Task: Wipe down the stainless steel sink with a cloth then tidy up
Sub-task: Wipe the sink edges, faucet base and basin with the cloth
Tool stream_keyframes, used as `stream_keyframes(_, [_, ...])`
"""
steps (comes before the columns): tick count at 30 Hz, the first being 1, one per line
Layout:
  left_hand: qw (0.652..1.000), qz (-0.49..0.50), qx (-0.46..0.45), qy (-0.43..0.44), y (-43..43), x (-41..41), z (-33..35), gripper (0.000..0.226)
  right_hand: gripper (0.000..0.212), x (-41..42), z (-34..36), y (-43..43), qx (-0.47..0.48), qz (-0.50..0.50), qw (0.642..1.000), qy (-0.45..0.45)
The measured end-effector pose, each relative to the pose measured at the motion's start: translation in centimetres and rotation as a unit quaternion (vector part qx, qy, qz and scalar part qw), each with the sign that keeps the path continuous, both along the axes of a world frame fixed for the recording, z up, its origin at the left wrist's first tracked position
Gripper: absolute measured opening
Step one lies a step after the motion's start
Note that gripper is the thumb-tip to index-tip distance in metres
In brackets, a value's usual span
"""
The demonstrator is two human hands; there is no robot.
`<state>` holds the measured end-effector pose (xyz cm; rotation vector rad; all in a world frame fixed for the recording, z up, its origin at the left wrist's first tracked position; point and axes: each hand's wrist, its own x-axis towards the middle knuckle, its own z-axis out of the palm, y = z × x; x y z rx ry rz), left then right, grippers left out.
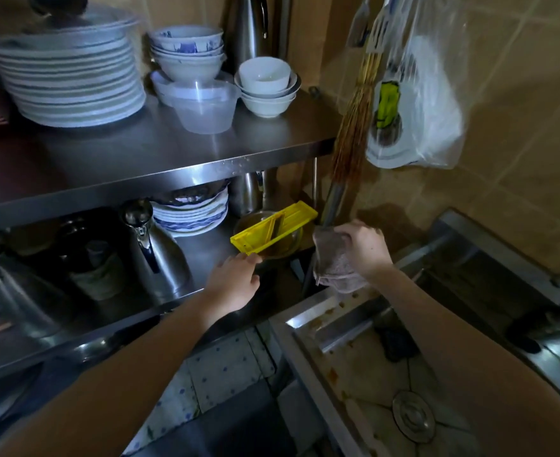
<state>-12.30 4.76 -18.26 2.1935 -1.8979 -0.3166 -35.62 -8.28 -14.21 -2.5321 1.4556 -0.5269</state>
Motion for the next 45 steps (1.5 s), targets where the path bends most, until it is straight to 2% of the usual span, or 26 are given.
stream_keyframes(3, [1.000,0.013,0.016,0.001,-0.1,-0.3,-0.8,0.041,0.026,0.4,-1.9,2.0,0.011,0.013,0.999,-0.038])
stream_keyframes(5, [0.999,0.018,0.026,0.008,0.0,-0.8,-1.5,0.041,0.029,0.5,-4.0,4.1,0.032,0.030,0.997,-0.065])
stream_keyframes(7, [0.999,0.025,0.037,0.023,0.3,-1.4,-2.2,0.040,0.035,0.4,-6.3,6.3,0.081,0.032,0.993,-0.080])
stream_keyframes(11, [0.999,0.019,0.050,0.009,1.0,-2.3,-3.7,0.040,0.032,0.7,-10.5,9.9,0.191,0.008,0.979,-0.068])
stream_keyframes(13, [0.998,0.005,0.063,-0.005,1.4,-2.8,-4.5,0.040,0.028,0.9,-11.3,11.6,0.191,0.024,0.978,-0.086])
stream_keyframes(15, [0.996,-0.002,0.084,-0.016,1.7,-3.3,-5.3,0.040,0.023,1.0,-11.6,12.5,0.146,0.036,0.977,-0.148])
stream_keyframes(16, [0.996,-0.002,0.092,-0.018,1.9,-3.5,-5.7,0.040,0.021,0.9,-11.7,12.7,0.133,0.026,0.976,-0.171])
stream_keyframes(18, [0.995,0.002,0.099,-0.012,2.2,-3.7,-6.3,0.040,0.023,0.8,-11.9,12.3,0.164,-0.021,0.966,-0.200])
stream_keyframes(21, [0.995,0.011,0.096,-0.005,2.2,-3.9,-6.9,0.040,0.031,0.4,-12.3,10.7,0.246,-0.126,0.924,-0.266])
stream_keyframes(25, [0.996,0.015,0.092,0.002,1.8,-3.9,-7.5,0.040,0.030,-1.1,-12.9,8.4,0.261,-0.237,0.883,-0.311])
stream_keyframes(27, [0.996,0.014,0.092,0.000,1.8,-3.9,-7.8,0.040,0.029,-1.7,-13.3,7.9,0.270,-0.237,0.889,-0.285])
stream_keyframes(29, [0.996,0.014,0.090,0.000,1.8,-4.0,-8.2,0.040,0.030,-1.9,-13.9,7.8,0.266,-0.215,0.915,-0.216])
stream_keyframes(32, [0.996,0.015,0.083,-0.010,1.8,-4.3,-8.6,0.039,0.039,-1.8,-14.6,8.2,0.174,-0.159,0.969,-0.067])
stream_keyframes(34, [0.996,0.017,0.086,-0.010,1.8,-4.6,-8.9,0.039,0.042,-1.4,-15.1,8.6,0.107,-0.093,0.990,-0.005])
stream_keyframes(37, [0.996,0.019,0.083,0.001,1.9,-5.0,-9.2,0.039,0.031,-0.3,-15.6,8.9,0.048,-0.037,0.998,0.018])
stream_keyframes(42, [0.997,0.023,0.074,0.003,1.9,-5.4,-9.6,0.038,0.030,0.7,-16.7,7.7,0.062,0.000,0.997,0.053])
stream_keyframes(45, [0.997,0.027,0.068,0.010,1.8,-5.2,-9.8,0.036,0.022,1.1,-16.4,6.0,0.067,-0.016,0.998,-0.004])
